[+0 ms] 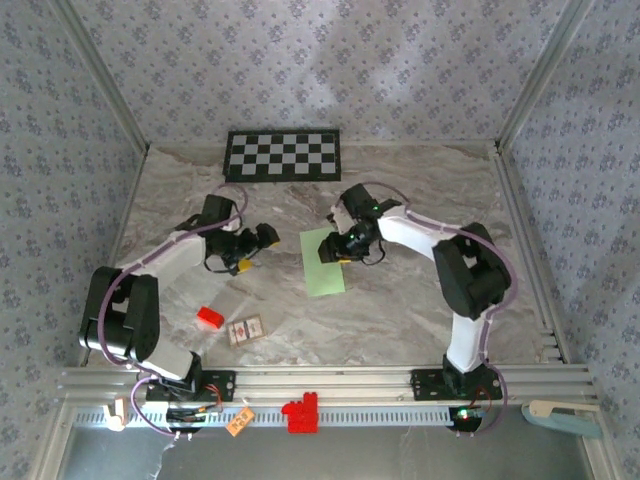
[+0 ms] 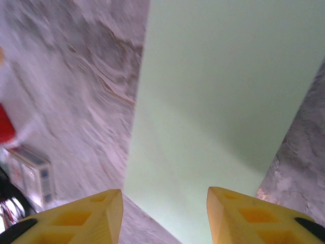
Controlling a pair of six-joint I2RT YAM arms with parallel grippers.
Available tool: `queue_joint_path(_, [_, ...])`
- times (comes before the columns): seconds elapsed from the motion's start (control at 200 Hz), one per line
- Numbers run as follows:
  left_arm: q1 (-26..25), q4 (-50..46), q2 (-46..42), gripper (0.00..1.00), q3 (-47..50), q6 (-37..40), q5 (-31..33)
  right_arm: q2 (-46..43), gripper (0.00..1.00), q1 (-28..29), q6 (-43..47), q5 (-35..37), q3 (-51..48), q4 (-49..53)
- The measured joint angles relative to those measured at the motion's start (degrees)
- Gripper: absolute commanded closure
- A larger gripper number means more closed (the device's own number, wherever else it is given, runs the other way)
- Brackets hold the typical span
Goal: Fold a paper plane with a square sheet of paper (pick it up from the middle)
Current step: Move the paper to the center of the table.
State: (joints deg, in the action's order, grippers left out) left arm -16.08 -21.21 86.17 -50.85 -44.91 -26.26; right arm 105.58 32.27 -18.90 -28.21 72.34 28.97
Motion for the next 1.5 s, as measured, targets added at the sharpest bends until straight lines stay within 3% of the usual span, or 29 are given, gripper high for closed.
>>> queue_joint_path(0.155, [-5.01,3.76,0.00,0.03,1.20,-3.87,-1.07,-4.37,0.55,0.07,-7.34,3.67,-3.21,-6.45])
queue_joint_path(0.41, [-11.82,9.49,1.16,0.14,4.63,-10.78,-2.12,-0.20,0.59,0.24,-12.39,5.73,-4.81,-8.87])
queue_joint_path(0.765, [-15.26,12.57,6.91,0.48,4.68,-13.94,-3.10,3.58,0.63,0.39,-16.22,7.45,-5.35,-9.55])
queue_joint_path(1.034, [-16.15,12.46,9.20,0.64,4.02,-14.40,-3.17,3.63,0.65,0.31,-17.97,7.89,-5.46,-9.60])
queue_joint_path(1.499, [-17.49,12.63,12.09,0.65,2.60,-14.05,-4.52,3.91,0.66,0.20,-18.23,7.87,-5.49,-9.57])
